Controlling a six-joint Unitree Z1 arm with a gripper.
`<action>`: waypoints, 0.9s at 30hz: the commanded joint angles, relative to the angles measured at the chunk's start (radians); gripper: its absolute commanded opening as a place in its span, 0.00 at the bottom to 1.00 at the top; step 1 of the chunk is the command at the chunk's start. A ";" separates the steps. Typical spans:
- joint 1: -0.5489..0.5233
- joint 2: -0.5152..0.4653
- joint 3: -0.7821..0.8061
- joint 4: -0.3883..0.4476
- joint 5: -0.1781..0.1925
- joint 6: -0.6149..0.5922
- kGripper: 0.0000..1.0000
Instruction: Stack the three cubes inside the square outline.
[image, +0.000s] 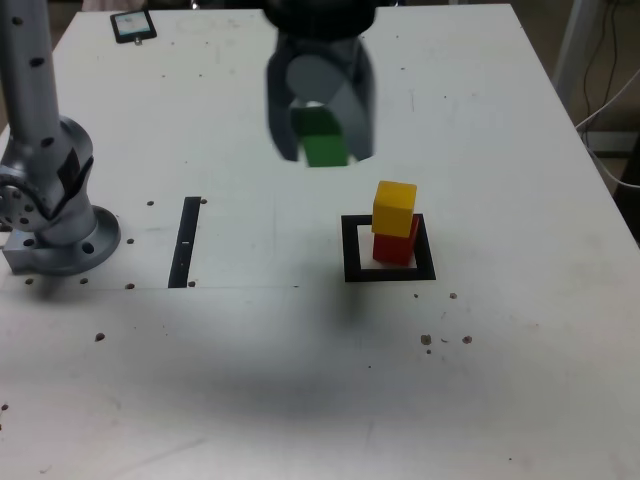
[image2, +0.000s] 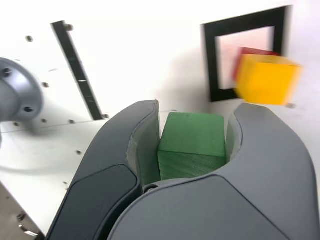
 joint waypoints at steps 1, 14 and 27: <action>0.004 0.033 -0.015 0.004 0.003 0.003 0.10; 0.018 0.133 -0.074 -0.017 0.034 0.016 0.10; 0.024 0.207 -0.133 -0.038 0.075 0.032 0.10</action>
